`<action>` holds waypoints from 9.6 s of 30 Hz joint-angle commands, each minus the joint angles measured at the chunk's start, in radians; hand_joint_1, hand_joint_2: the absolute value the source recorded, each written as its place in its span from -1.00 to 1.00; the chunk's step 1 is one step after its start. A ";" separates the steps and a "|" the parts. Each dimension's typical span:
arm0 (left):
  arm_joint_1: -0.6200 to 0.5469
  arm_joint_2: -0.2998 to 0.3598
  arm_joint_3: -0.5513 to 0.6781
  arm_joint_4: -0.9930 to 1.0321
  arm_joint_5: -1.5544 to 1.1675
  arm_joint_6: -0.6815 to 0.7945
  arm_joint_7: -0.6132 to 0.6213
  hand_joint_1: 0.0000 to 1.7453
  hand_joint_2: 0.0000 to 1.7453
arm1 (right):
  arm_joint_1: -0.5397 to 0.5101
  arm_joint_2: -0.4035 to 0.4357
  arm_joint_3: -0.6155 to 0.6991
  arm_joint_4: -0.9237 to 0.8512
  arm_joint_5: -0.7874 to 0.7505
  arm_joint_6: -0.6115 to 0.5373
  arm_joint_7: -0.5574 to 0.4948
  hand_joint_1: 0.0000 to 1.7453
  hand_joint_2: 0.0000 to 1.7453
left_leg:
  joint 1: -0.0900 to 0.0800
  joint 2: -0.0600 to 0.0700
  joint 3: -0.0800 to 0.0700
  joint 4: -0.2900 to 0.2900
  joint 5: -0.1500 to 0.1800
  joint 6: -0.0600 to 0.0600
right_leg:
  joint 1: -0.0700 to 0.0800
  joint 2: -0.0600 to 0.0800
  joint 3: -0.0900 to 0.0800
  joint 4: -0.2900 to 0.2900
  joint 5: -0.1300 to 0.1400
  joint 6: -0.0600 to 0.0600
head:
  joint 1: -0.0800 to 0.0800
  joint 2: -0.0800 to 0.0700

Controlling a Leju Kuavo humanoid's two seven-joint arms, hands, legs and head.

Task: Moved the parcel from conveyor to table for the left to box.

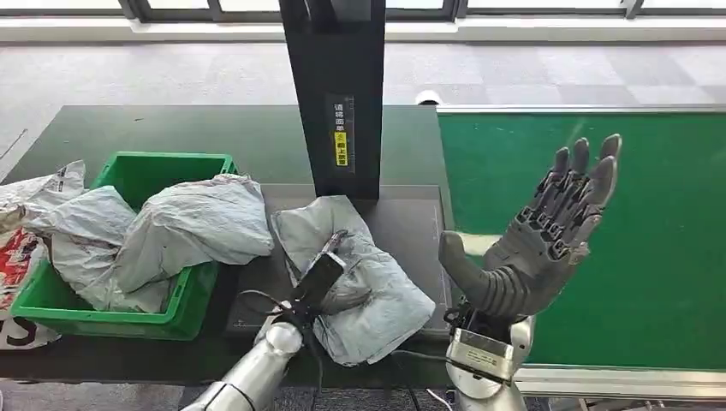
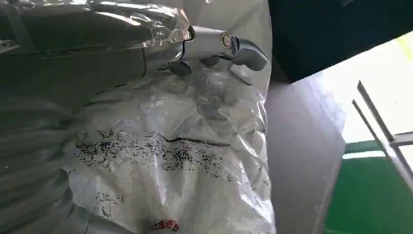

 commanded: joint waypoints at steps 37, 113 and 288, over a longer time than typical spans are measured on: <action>-0.039 0.057 -0.268 0.089 -0.638 0.372 0.553 1.00 1.00 | 0.018 0.019 -0.010 0.047 -0.003 0.002 0.001 -1.00 1.00 | 0.000 0.004 0.006 -0.005 -0.003 0.002 | 0.000 0.003 0.013 -0.004 -0.001 0.000 | 0.000 0.000; 0.006 0.016 -0.230 0.069 -0.854 0.112 0.435 1.00 1.00 | 0.012 0.019 -0.037 0.073 0.008 0.002 0.001 -1.00 1.00 | 0.000 0.000 0.005 -0.004 -0.003 0.006 | -0.003 -0.001 0.014 -0.004 -0.002 0.003 | 0.000 0.000; -0.066 0.132 0.741 -0.890 -0.176 0.372 -0.233 1.00 1.00 | 0.133 0.019 0.096 0.132 0.000 0.002 0.001 -1.00 1.00 | 0.007 0.000 -0.005 -0.002 0.009 -0.012 | 0.007 0.000 -0.009 0.003 0.007 -0.014 | -0.006 0.000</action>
